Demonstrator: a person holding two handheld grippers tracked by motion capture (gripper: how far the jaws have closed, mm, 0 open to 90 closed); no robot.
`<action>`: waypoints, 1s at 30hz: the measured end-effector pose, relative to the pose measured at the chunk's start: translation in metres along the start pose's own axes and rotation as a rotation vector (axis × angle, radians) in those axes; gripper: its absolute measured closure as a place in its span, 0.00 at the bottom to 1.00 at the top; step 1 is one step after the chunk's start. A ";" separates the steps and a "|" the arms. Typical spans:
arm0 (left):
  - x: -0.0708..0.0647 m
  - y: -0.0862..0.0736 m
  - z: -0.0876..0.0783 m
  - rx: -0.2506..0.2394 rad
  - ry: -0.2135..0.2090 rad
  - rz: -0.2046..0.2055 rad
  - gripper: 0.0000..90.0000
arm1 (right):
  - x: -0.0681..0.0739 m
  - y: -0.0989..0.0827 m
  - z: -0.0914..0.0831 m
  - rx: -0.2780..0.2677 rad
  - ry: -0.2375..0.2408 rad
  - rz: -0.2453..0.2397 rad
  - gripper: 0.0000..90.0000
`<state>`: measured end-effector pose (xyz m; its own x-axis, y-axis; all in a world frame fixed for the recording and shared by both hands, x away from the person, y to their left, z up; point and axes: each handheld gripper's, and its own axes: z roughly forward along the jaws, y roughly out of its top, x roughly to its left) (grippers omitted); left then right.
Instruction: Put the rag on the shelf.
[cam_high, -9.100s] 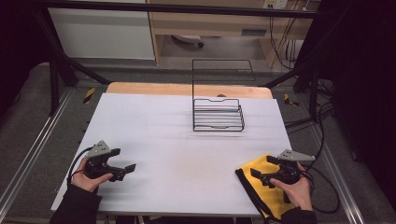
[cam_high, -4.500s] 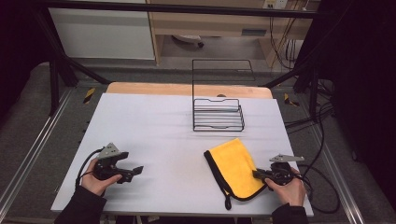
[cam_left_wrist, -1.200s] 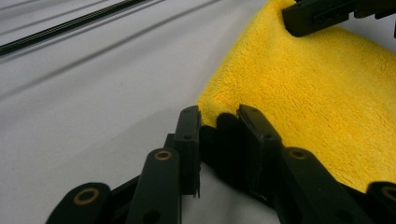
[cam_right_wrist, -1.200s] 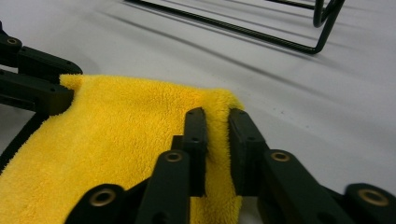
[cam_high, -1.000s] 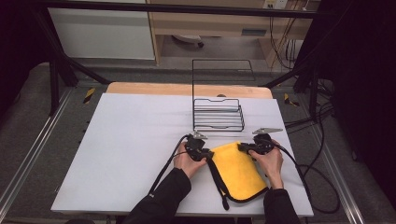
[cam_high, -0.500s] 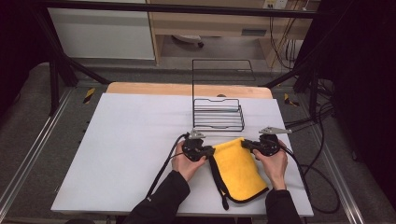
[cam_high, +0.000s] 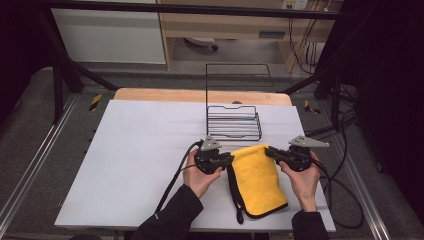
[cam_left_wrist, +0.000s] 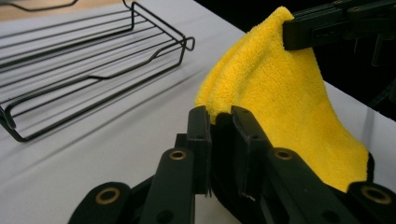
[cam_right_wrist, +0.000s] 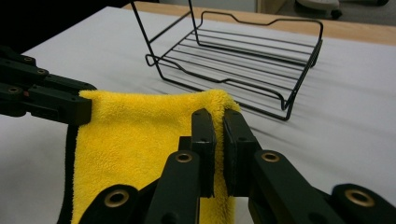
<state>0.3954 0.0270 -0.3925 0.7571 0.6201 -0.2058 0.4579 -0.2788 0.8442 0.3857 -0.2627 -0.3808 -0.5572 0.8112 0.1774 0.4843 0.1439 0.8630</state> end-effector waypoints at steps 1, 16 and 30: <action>-0.001 0.002 -0.002 -0.003 0.001 0.009 0.87 | 0.001 0.001 -0.003 -0.009 0.001 0.000 0.94; -0.015 0.030 -0.030 -0.090 0.016 0.089 0.87 | 0.017 0.017 -0.030 -0.135 -0.001 -0.019 0.94; -0.013 0.054 -0.052 -0.190 0.048 0.110 0.87 | 0.032 0.036 -0.043 -0.252 -0.006 -0.030 0.94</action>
<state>0.3861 0.0418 -0.3184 0.7724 0.6292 -0.0873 0.2744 -0.2066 0.9392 0.3566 -0.2561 -0.3242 -0.5644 0.8122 0.1475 0.2837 0.0231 0.9586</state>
